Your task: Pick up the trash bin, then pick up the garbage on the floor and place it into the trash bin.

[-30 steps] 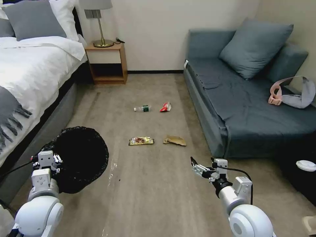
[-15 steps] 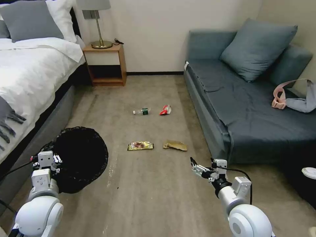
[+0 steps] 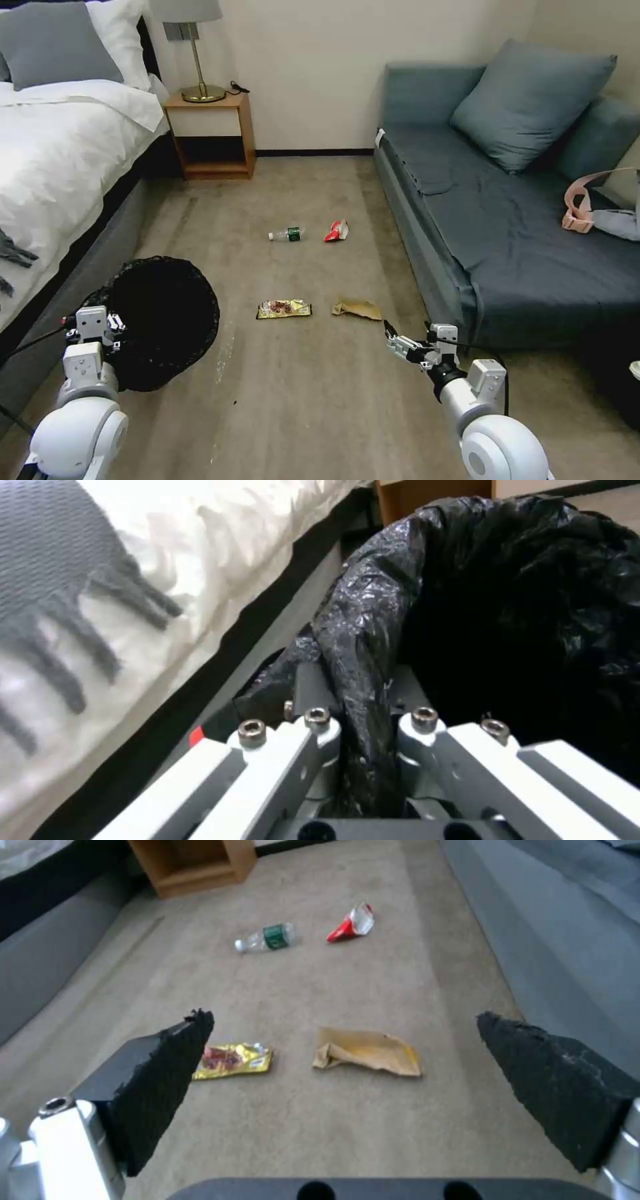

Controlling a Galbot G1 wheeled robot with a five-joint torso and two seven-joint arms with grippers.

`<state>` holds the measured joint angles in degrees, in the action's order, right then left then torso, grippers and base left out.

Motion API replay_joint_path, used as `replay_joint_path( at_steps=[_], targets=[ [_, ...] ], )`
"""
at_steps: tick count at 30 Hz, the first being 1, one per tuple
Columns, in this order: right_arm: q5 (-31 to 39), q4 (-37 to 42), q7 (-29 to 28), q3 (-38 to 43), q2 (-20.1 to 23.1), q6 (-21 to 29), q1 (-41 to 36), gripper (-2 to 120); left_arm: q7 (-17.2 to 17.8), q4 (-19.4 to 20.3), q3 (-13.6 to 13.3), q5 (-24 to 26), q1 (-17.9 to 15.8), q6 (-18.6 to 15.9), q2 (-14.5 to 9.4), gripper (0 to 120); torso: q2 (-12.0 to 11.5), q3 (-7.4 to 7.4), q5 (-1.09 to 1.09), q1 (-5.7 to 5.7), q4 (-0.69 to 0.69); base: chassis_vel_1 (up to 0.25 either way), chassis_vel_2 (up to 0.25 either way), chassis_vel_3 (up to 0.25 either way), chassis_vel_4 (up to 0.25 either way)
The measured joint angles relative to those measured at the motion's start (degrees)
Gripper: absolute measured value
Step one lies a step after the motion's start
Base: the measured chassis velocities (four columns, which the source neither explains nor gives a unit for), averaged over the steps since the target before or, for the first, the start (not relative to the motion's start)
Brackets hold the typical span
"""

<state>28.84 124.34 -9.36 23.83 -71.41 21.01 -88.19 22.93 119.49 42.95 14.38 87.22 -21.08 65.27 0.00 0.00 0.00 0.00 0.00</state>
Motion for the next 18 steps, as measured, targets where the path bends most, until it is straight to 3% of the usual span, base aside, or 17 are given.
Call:
replay_joint_path(
  at_steps=[18],
  targets=[
    [-0.23, -1.71, 0.13, -0.74, -0.07, -0.03, 1.03, 100, -0.22, -1.49, -0.02, 0.0, -0.81, 0.67, -0.09, 5, 0.0, 0.0, 0.0, 0.0, 0.0, -0.108, 0.107, 0.109, -0.112]
  ],
)
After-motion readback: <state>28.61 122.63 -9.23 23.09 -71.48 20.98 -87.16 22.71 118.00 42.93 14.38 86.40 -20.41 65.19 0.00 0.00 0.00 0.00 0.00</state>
